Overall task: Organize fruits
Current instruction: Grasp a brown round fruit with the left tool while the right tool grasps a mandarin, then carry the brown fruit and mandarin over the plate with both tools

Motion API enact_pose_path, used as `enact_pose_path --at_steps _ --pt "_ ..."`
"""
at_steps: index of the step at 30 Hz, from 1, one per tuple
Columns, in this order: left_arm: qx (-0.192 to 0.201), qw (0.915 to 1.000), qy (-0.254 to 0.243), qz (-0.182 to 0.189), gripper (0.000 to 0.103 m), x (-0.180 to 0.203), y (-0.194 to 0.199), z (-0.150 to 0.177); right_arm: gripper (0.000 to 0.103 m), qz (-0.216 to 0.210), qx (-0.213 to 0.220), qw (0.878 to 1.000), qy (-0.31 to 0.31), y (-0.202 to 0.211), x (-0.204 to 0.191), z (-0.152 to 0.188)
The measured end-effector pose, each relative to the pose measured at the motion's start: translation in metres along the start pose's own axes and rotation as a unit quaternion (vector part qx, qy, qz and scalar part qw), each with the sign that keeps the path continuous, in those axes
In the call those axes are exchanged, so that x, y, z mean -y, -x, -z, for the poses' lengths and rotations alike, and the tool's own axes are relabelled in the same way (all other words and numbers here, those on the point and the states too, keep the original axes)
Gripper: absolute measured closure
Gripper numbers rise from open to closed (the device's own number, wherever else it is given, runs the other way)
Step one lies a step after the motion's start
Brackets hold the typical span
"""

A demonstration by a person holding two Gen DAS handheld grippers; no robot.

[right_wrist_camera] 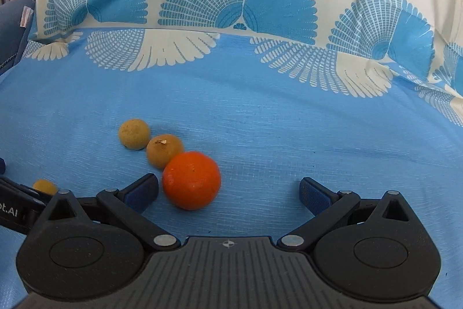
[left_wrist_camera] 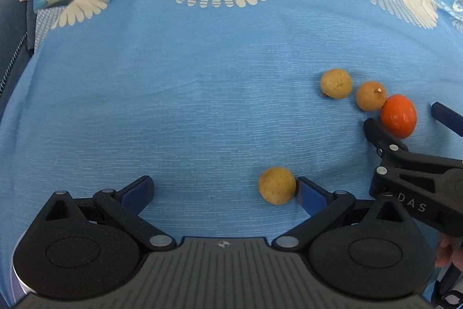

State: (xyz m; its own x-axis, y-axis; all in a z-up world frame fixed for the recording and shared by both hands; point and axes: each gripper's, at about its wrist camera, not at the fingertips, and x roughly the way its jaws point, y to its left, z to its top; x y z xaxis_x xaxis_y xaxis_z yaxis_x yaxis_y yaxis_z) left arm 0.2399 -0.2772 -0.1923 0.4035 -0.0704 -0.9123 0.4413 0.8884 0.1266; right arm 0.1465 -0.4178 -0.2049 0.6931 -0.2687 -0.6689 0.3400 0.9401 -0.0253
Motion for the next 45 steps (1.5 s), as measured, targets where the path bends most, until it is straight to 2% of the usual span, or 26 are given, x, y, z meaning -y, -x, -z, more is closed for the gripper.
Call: enact_pose_path --at_steps 17,18,19,20,21,22,24,28,35,40,45 --pt "-0.004 0.9999 0.010 -0.004 0.000 0.003 0.004 0.000 0.001 0.002 0.001 1.000 -0.001 0.000 -0.002 0.001" --pt "-0.003 1.0000 0.008 0.000 0.005 0.003 0.005 0.000 0.002 0.001 -0.001 1.000 0.000 0.000 -0.002 0.000" --pt "-0.001 0.9998 0.008 0.015 0.021 0.001 0.008 0.001 0.013 -0.007 0.002 1.000 0.000 0.003 -0.002 -0.001" --pt "0.005 0.9995 0.008 0.029 0.032 0.001 0.013 0.001 0.026 -0.013 0.010 1.000 0.003 0.008 -0.004 -0.001" --pt "0.011 0.9988 0.003 0.047 0.069 0.000 0.019 0.001 0.061 -0.022 0.011 1.000 0.011 0.012 -0.006 -0.003" --pt "0.004 0.9974 -0.001 0.072 0.075 -0.001 0.022 0.001 0.065 -0.018 0.005 1.000 0.014 0.016 -0.008 -0.004" --pt "0.008 0.9955 0.011 0.094 0.075 -0.005 0.031 0.005 0.065 -0.021 -0.005 1.000 0.001 0.022 -0.007 -0.003" --pt "0.033 0.9935 0.013 0.108 0.075 -0.010 0.056 0.016 0.065 -0.007 -0.009 1.000 -0.020 0.043 0.001 0.003" --pt "0.075 0.9892 0.034 0.121 0.075 -0.021 0.133 0.044 0.065 -0.011 0.028 0.999 -0.043 0.127 0.004 0.007" --pt "0.109 0.9864 0.037 0.118 0.075 -0.041 0.206 0.090 0.065 -0.043 0.048 0.997 -0.047 0.207 -0.020 0.013" --pt "0.113 0.9871 0.058 0.098 0.075 -0.070 0.257 0.147 0.065 -0.097 0.053 0.994 -0.020 0.281 -0.065 0.029"
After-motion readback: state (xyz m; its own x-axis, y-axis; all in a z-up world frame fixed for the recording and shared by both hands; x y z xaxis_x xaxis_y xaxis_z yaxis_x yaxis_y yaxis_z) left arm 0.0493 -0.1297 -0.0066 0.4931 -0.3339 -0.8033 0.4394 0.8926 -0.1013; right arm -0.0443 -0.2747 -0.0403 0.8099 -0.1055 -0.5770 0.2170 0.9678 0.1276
